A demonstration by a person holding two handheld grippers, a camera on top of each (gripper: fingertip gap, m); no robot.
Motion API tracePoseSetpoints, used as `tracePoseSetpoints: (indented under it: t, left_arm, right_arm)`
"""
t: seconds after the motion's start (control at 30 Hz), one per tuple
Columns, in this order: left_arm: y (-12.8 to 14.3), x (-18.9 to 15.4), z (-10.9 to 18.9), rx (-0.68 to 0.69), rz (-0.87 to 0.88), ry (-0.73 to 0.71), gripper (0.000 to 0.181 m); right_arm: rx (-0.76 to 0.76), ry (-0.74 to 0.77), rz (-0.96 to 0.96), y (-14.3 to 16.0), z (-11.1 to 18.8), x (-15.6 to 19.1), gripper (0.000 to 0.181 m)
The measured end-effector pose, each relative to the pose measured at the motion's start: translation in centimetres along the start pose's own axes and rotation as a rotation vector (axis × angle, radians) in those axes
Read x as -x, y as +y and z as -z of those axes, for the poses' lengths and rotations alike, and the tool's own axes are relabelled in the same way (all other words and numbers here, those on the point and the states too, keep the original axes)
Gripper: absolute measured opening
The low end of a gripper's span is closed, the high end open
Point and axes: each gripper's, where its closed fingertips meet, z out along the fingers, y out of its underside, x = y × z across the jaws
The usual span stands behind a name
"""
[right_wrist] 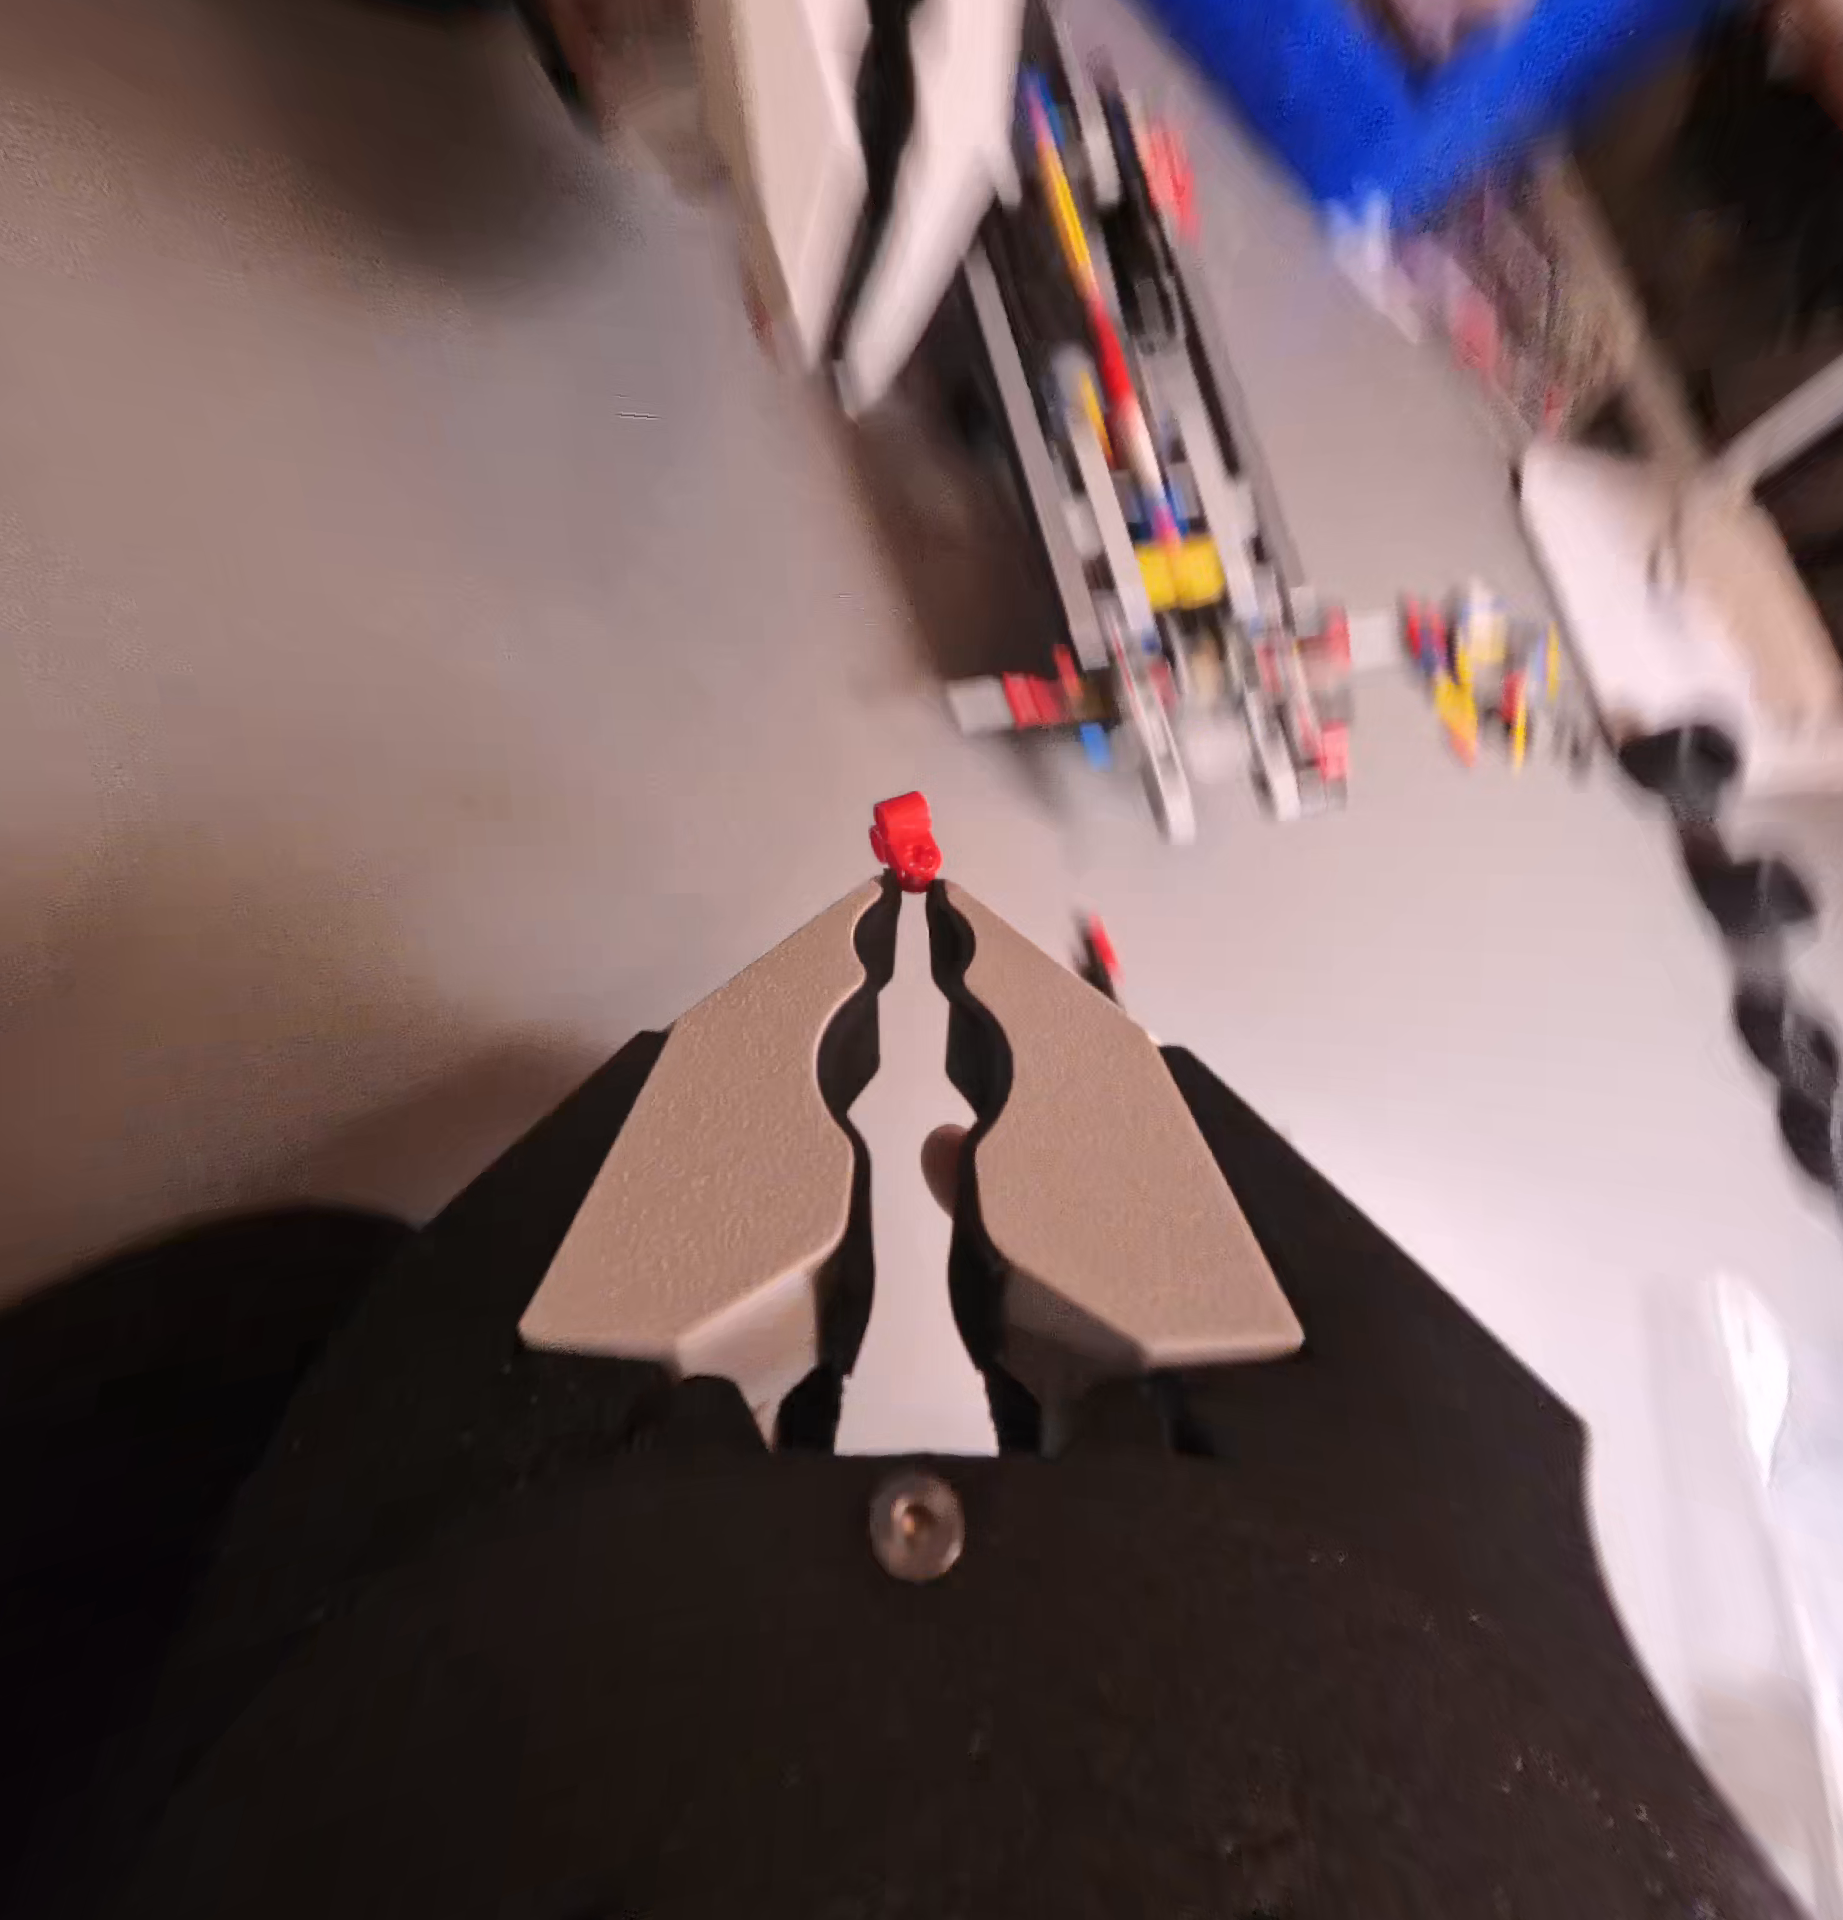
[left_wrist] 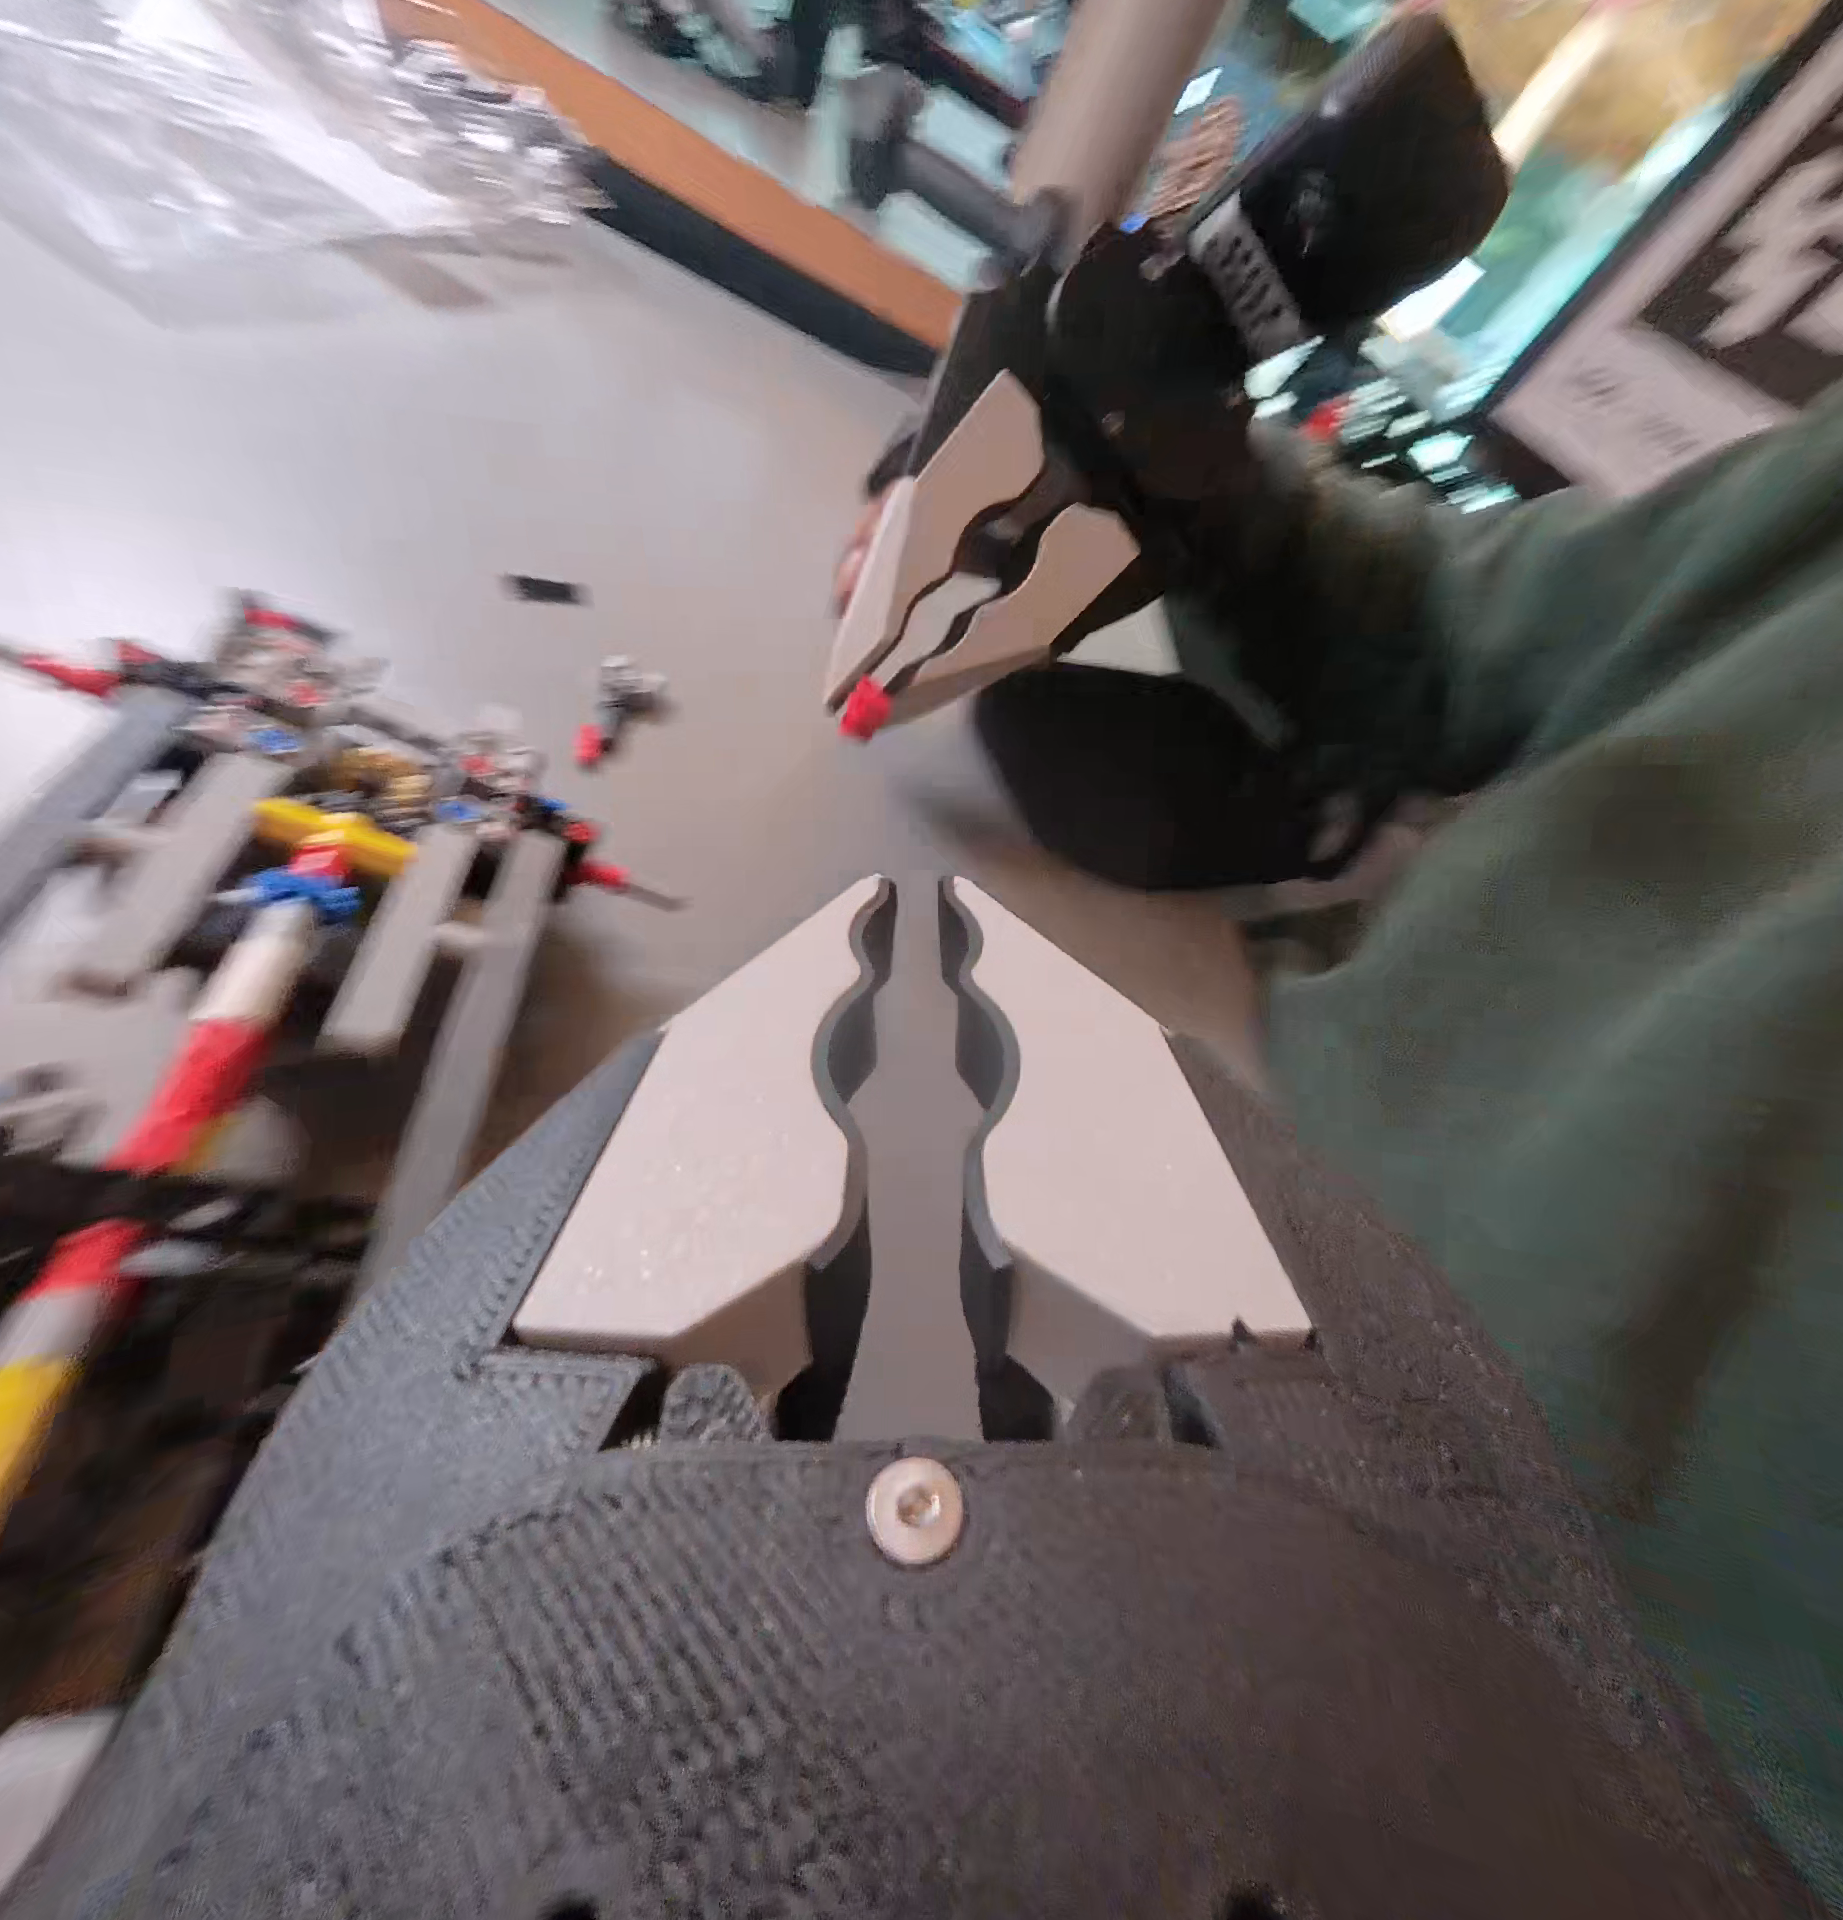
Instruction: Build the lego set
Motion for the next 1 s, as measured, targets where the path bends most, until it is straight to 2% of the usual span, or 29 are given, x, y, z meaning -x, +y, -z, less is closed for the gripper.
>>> tracePoseSetpoints:
  t: [0.07,0.1,0.13,0.3,0.37,0.4,0.47,0.53,0.67,0.83,1.0]
  left_arm:
    - [0.7,4.0,2.0,0.079,-0.163,-0.276,0.016]
    - [1.0,5.8,3.4,0.136,-0.258,-0.410,0.014]
    - [1.0,6.7,4.7,0.164,-0.321,-0.492,0.025]
    - [-0.7,7.8,8.8,0.148,-0.407,-0.624,0.043]
    - [-0.2,8.7,9.7,0.233,-0.445,-0.671,0.059]
    - [0.2,9.2,9.9,0.289,-0.444,-0.681,0.070]
    - [0.7,9.9,9.8,0.373,-0.456,-0.677,0.079]
    - [1.4,10.2,9.3,0.485,-0.433,-0.637,0.094]
    - [1.2,10.8,8.1,0.651,-0.451,-0.578,0.102]
    - [1.8,12.2,7.0,0.864,-0.461,-0.517,0.106]
    - [3.5,13.3,6.3,0.986,-0.453,-0.473,0.089]
  right_arm:
    - [0.136,0.033,-0.133,4.7,0.4,-2.4,0.002]
    - [0.174,0.039,-0.195,6.4,0.7,-3.3,0.002]
    - [0.203,0.059,-0.245,7.7,1.1,-4.2,0.003]
    - [0.287,0.050,-0.331,10.7,1.8,-5.5,0.003]
    - [0.286,0.056,-0.339,10.8,1.6,-5.8,0.004]
    - [0.288,0.052,-0.342,10.8,1.6,-5.9,0.004]
    - [0.299,0.045,-0.338,10.8,1.6,-5.9,0.004]
    - [0.305,0.042,-0.331,10.8,1.6,-5.9,0.011]
    - [0.273,0.056,-0.324,10.1,2.3,-6.0,0.026]
    - [0.148,0.120,-0.349,8.0,4.4,-6.2,0.028]
    - [0.074,0.144,-0.316,6.0,5.2,-5.4,0.027]
